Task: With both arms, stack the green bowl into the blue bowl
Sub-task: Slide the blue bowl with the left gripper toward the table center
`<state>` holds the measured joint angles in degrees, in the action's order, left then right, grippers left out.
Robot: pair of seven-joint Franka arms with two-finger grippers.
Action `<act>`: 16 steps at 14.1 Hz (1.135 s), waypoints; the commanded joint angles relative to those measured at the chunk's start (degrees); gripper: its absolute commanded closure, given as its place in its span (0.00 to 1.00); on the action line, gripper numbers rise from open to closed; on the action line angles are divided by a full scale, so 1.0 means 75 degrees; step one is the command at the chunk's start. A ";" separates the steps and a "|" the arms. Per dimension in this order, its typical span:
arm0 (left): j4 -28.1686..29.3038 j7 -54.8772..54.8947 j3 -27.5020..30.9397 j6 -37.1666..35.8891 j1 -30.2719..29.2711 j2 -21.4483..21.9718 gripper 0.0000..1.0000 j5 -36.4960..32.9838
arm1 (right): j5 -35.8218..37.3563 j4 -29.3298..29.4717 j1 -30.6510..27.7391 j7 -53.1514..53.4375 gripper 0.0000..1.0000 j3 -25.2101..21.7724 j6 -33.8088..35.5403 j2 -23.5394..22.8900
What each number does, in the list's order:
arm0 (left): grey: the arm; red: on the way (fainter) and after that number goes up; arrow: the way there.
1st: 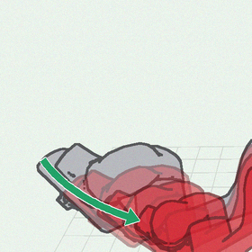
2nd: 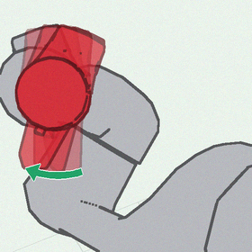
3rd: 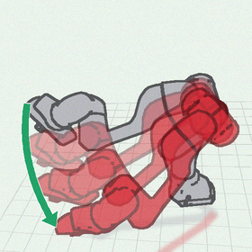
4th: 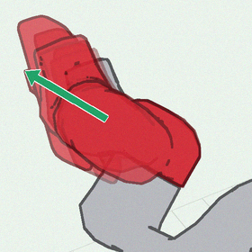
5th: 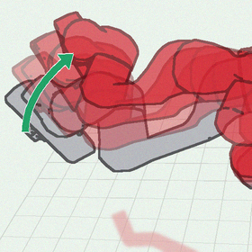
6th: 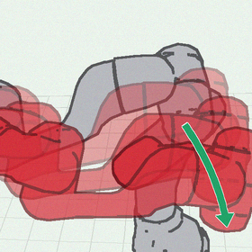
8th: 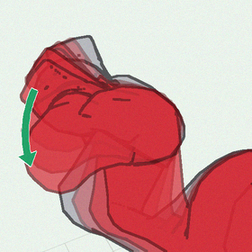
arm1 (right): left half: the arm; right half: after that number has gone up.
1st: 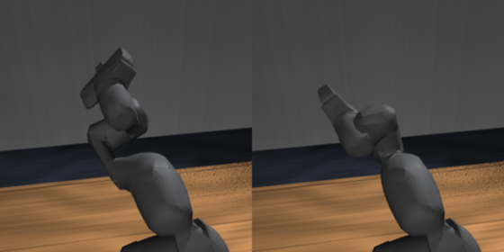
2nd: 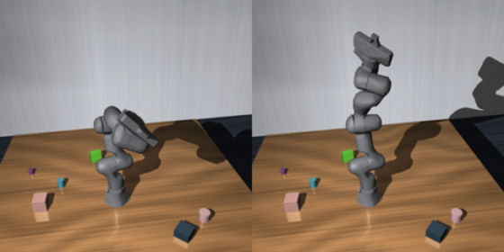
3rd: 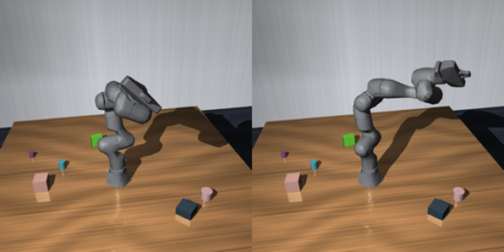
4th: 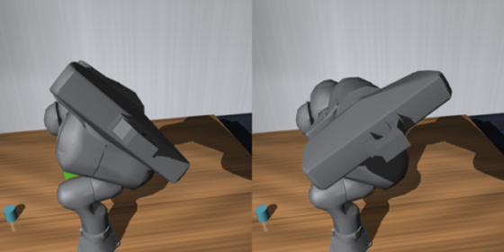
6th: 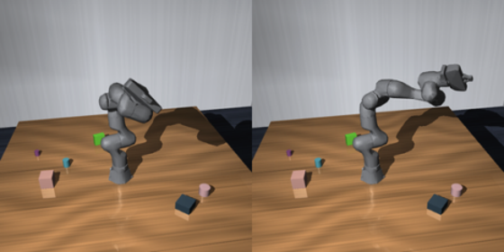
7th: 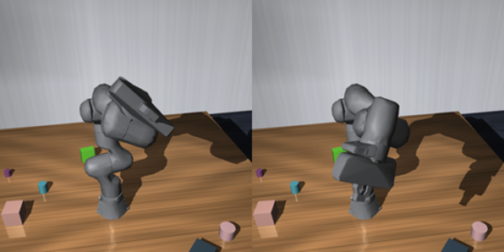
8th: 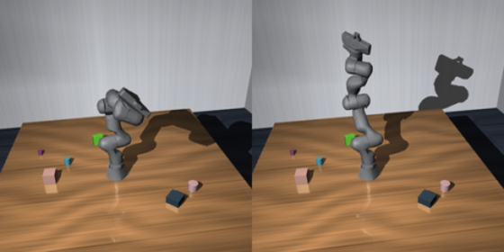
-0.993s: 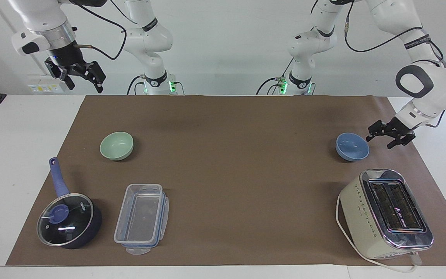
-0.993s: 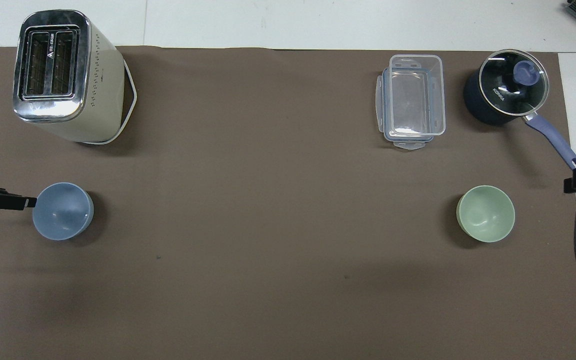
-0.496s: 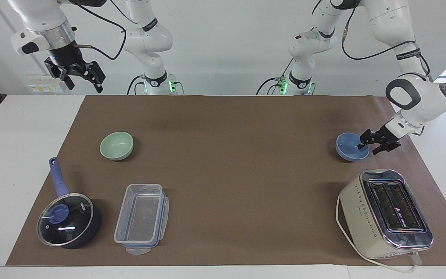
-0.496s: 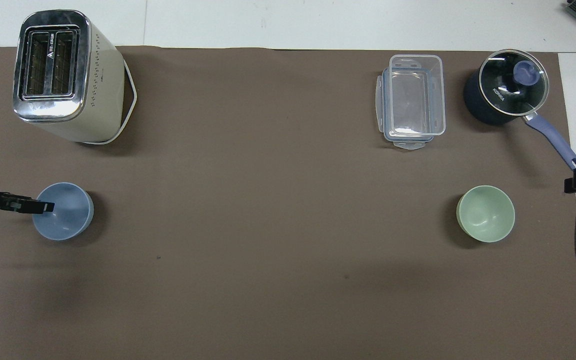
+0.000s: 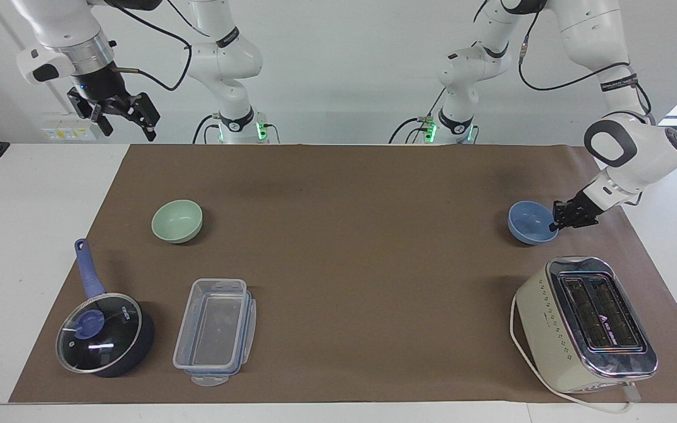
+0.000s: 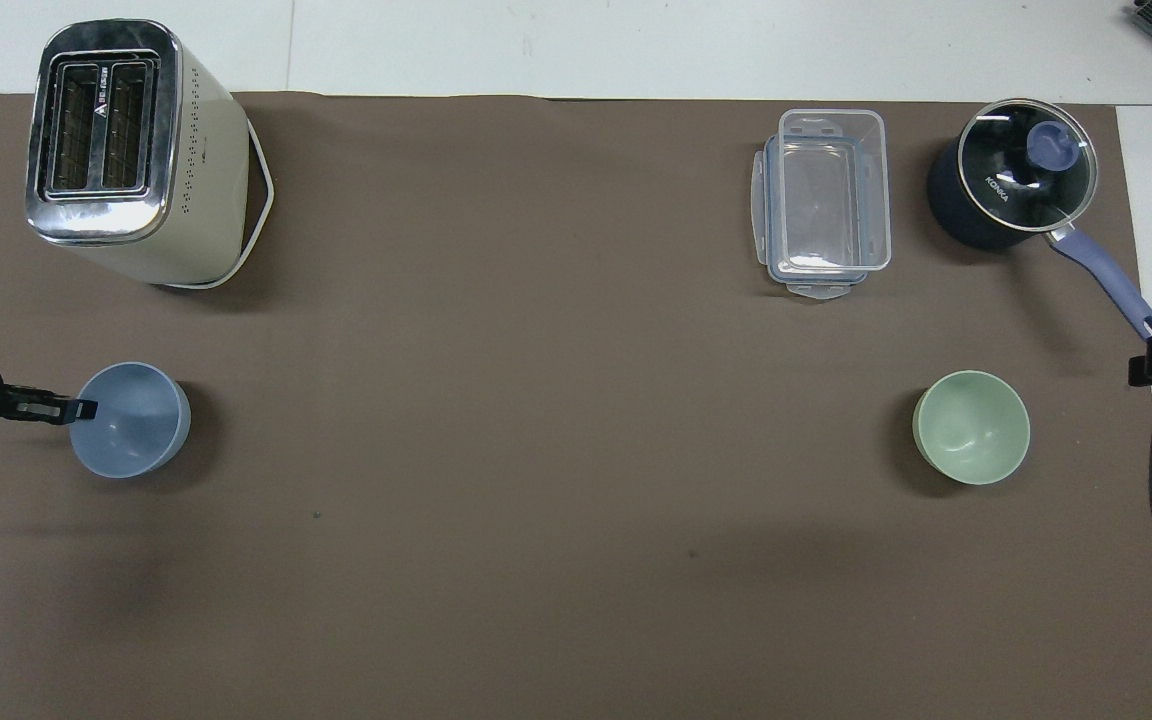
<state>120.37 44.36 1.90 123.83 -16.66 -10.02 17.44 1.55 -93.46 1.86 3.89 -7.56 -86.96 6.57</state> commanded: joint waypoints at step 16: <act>0.1388 -0.4774 0.0005 0.0550 0.3742 0.1887 1.00 -0.0368 | -0.0078 -0.0113 -0.0096 -0.0108 0.00 0.0011 0.0040 0.0120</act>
<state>129.41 14.41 1.04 124.81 6.87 3.81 16.11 1.55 -93.46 1.85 3.89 -7.56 -86.96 6.57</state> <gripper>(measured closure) 0.960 0.000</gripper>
